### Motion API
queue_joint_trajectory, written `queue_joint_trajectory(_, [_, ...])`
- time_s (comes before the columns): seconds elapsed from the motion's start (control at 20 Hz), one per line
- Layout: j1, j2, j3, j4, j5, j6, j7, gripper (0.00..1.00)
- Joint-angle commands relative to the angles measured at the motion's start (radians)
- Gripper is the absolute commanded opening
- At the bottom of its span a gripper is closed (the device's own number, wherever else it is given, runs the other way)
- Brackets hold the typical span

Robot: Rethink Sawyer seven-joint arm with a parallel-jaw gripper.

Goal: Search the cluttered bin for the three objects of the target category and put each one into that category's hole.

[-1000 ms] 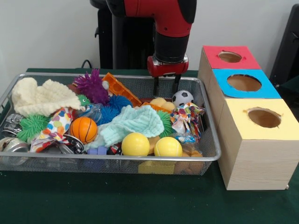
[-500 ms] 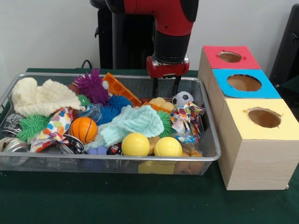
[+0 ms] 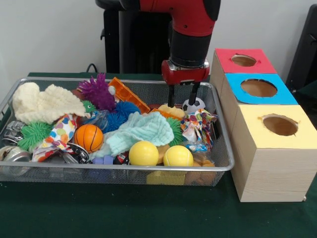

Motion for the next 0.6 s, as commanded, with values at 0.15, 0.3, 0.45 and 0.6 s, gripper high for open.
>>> queue_joint_trajectory(0.15, [-0.002, 0.019, 0.088, -0.094, 0.028, 0.068, 0.063, 1.0])
queue_joint_trajectory(0.3, [-0.029, 0.032, 0.101, -0.095, 0.017, 0.061, 0.04, 1.0])
queue_joint_trajectory(0.45, [-0.061, 0.047, 0.112, -0.092, 0.0, 0.044, 0.017, 1.0])
queue_joint_trajectory(0.6, [-0.08, 0.053, 0.116, -0.091, -0.017, 0.033, 0.004, 1.0])
